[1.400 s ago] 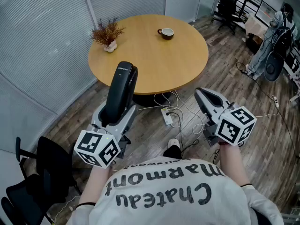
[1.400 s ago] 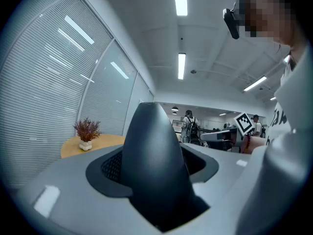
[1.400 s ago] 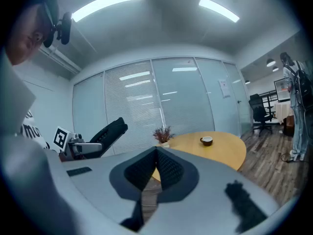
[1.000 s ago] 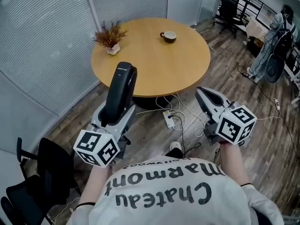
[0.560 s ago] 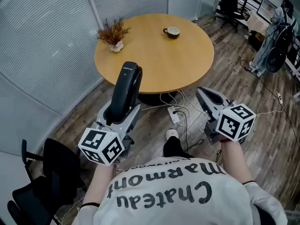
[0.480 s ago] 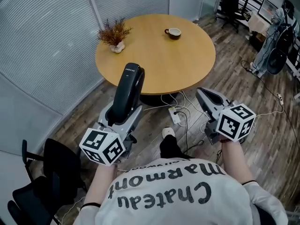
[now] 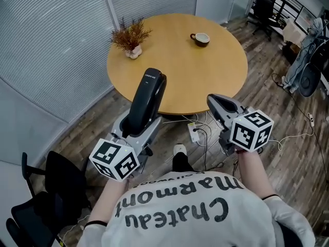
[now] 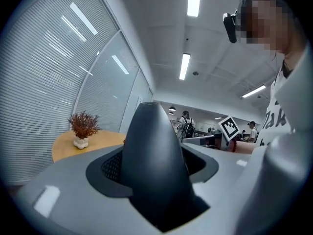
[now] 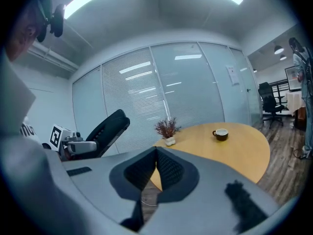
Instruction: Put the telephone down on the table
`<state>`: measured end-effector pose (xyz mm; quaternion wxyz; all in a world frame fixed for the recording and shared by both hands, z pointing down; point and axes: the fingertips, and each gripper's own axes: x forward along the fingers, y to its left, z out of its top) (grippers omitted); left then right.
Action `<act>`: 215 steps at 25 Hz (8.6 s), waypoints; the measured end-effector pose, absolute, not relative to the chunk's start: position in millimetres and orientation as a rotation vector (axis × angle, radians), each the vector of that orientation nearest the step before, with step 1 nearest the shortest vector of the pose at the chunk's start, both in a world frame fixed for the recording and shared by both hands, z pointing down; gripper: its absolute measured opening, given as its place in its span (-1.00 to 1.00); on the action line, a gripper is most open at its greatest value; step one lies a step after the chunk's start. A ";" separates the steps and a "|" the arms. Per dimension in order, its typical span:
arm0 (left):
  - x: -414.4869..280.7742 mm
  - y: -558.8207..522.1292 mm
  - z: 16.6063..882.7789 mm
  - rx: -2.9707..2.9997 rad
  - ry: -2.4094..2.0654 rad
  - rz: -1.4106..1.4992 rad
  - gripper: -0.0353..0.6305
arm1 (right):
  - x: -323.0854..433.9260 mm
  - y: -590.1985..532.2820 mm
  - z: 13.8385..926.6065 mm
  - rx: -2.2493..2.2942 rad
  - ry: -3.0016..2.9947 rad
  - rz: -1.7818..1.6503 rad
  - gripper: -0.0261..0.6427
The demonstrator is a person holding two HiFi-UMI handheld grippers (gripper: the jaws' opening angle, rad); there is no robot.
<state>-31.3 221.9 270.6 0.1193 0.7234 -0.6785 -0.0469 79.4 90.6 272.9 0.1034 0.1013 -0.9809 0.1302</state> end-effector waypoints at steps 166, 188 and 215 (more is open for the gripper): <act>-286.9 -205.2 500.2 1.972 -1.943 0.755 0.64 | 100.0 -83.6 390.8 1.027 -2.451 0.794 -0.88; -162.5 -113.0 384.6 2.154 -2.012 0.463 -0.65 | 118.3 -58.3 341.9 0.660 -2.680 0.513 -0.88; -16.8 56.0 370.0 2.202 -1.718 0.209 -0.87 | 106.1 -23.2 341.7 0.384 -2.778 0.520 -0.89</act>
